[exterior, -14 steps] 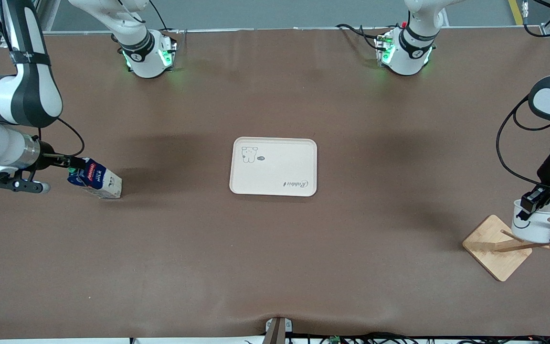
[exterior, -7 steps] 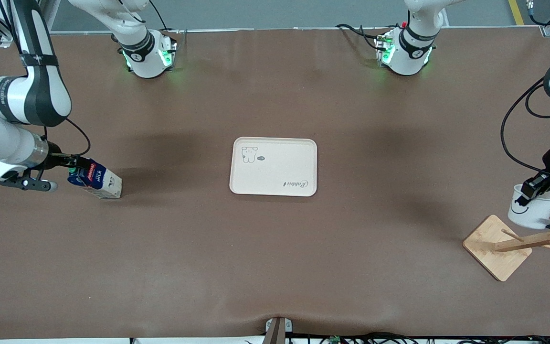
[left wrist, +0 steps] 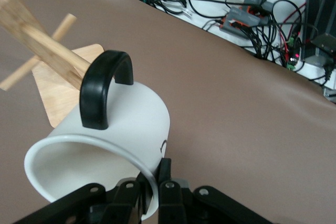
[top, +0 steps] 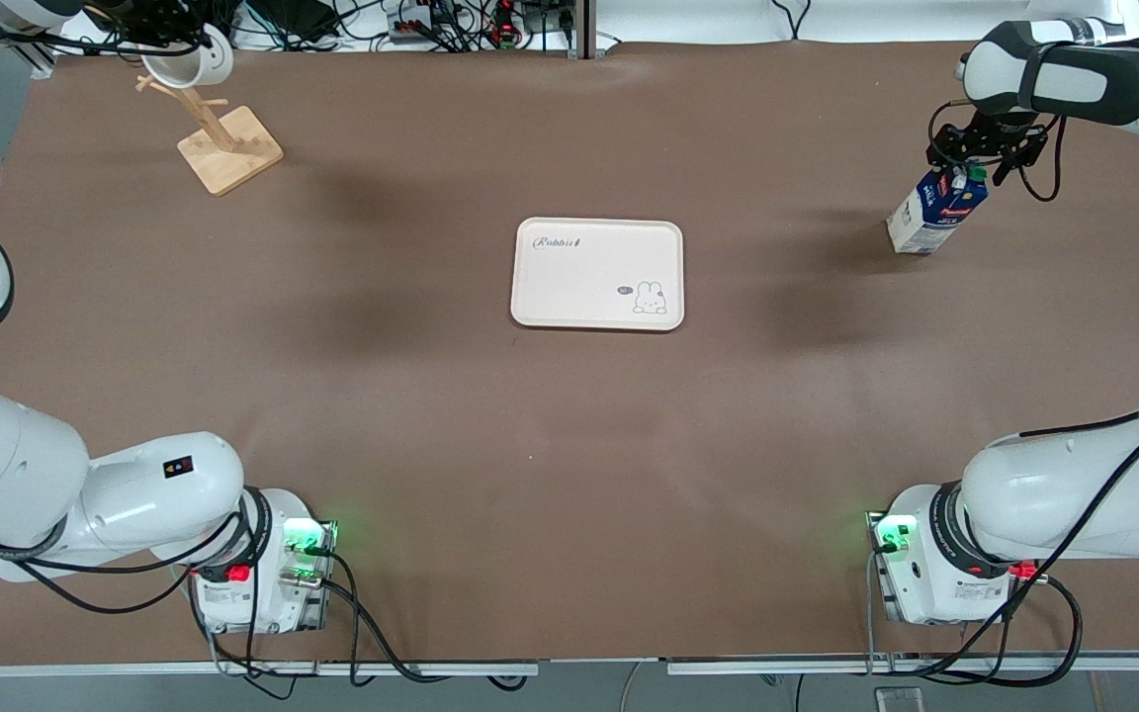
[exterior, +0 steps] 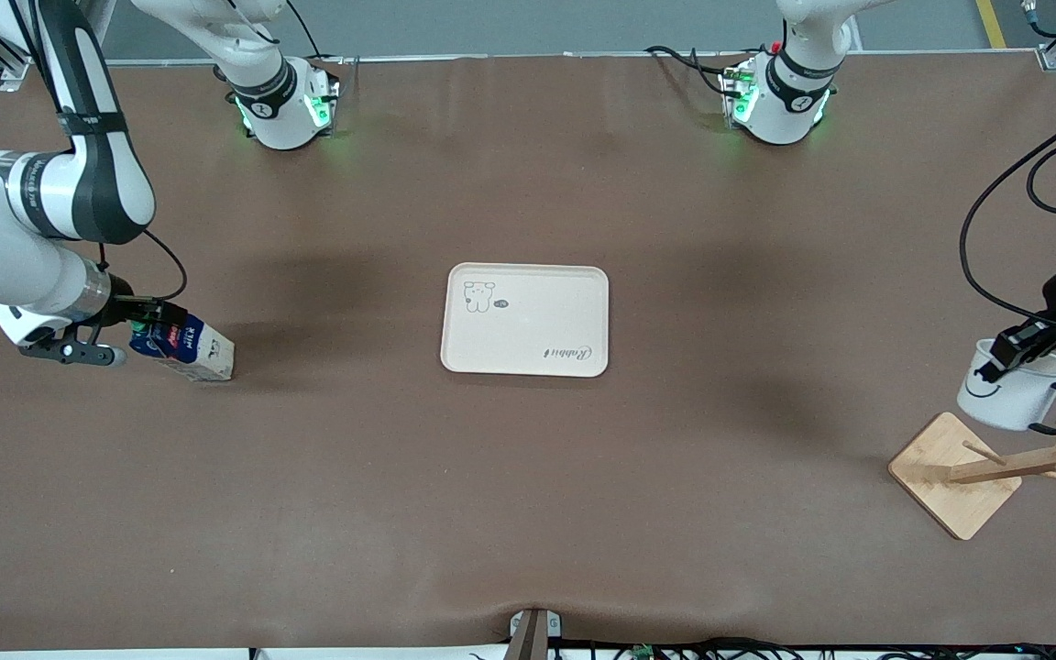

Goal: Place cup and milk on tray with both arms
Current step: 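Grasp the mug rim with the left gripper while the right gripper grasps the carton, then lift the mug off the stand with the left gripper toward the tray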

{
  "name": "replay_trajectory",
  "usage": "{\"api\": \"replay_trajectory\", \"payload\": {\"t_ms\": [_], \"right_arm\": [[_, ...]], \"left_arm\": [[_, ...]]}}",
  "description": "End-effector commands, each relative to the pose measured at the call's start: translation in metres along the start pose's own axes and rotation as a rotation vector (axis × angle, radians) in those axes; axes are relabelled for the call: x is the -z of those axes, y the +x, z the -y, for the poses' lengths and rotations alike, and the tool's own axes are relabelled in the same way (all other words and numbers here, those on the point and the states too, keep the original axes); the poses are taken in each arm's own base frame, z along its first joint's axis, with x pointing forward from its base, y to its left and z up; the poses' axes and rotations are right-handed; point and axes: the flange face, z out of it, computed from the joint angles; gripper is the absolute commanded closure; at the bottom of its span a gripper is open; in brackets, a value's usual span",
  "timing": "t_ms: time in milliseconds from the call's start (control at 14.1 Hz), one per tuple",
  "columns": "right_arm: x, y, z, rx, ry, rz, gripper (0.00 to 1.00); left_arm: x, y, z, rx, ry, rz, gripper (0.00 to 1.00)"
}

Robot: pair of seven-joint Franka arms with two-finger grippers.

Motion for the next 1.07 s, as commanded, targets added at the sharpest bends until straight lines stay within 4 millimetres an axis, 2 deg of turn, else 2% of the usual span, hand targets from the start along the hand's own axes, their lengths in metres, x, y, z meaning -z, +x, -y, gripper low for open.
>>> {"api": "replay_trajectory", "payload": {"t_ms": [0,142,213,356,427,498,640,853,996], "right_arm": [[-0.001,-0.004,-0.001,0.004,-0.012,-0.021,0.23],[-0.009,-0.003,-0.002,0.003,-0.012,-0.005,0.47],[-0.012,-0.003,-0.001,0.004,-0.012,0.001,0.63],[-0.012,-0.003,-0.001,0.005,-0.012,0.004,0.87],[-0.012,-0.003,-0.001,0.007,-0.013,0.008,0.95],[-0.012,-0.004,0.000,0.010,-0.013,0.011,1.00],[-0.005,-0.008,0.004,0.026,-0.017,0.053,1.00],[0.016,-0.007,0.013,0.037,-0.020,0.093,1.00],[0.034,-0.008,0.025,0.039,0.014,0.132,1.00]], "left_arm": [[0.004,-0.002,-0.017,-0.008,-0.023,0.044,1.00],[-0.006,-0.010,-0.035,-0.016,-0.031,0.079,1.00],[-0.010,-0.016,-0.048,0.001,-0.025,0.101,1.00],[-0.020,-0.028,-0.072,0.069,-0.024,0.138,1.00],[-0.026,-0.033,-0.083,0.103,-0.026,0.154,1.00],[-0.033,-0.039,-0.093,0.117,-0.026,0.176,1.00],[-0.050,-0.057,-0.119,0.149,-0.017,0.233,1.00],[-0.084,-0.096,-0.174,0.157,-0.004,0.322,1.00],[-0.113,-0.123,-0.210,0.252,0.025,0.384,1.00]]}}
